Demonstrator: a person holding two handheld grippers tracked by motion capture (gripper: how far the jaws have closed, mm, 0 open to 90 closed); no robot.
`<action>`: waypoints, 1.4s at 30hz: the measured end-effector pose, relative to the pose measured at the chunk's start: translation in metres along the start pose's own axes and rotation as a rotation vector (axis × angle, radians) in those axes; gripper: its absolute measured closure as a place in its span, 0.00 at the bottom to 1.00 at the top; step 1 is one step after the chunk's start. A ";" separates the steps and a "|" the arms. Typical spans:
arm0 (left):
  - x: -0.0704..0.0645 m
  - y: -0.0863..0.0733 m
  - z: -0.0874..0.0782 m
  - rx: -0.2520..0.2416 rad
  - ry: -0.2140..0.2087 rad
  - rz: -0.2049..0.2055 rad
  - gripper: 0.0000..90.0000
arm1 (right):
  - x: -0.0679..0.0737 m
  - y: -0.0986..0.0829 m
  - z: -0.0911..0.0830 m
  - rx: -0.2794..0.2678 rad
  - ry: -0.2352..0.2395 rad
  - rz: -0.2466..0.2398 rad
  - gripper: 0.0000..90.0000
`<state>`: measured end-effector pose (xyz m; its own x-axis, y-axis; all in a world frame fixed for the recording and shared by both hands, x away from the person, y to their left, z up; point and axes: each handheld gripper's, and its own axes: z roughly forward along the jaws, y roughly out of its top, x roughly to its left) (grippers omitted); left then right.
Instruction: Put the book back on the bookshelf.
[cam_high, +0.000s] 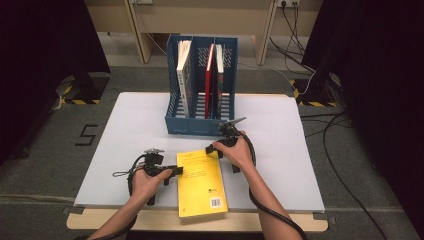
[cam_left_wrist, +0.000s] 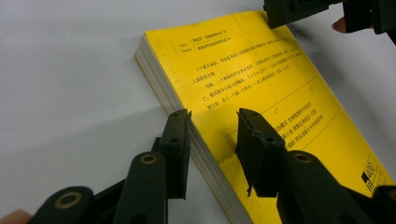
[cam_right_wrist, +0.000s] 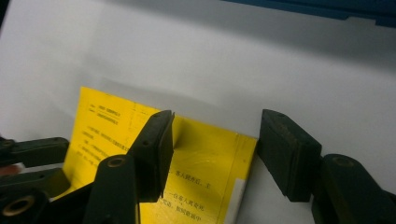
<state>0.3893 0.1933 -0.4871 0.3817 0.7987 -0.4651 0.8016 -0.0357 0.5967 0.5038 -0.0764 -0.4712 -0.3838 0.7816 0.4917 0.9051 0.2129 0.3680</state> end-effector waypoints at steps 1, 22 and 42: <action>0.001 0.000 0.000 -0.001 -0.002 -0.004 0.72 | -0.002 0.001 -0.001 0.010 0.018 0.009 0.51; 0.000 -0.005 0.000 -0.038 -0.003 -0.010 0.73 | -0.003 0.012 0.001 0.084 0.039 -0.029 0.45; -0.002 -0.008 0.002 -0.067 0.011 -0.024 0.73 | -0.006 0.006 -0.003 0.053 0.013 -0.009 0.66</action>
<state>0.3830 0.1911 -0.4921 0.3573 0.8054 -0.4730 0.7778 0.0238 0.6281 0.5114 -0.0815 -0.4698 -0.3942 0.7717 0.4990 0.9099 0.2513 0.3301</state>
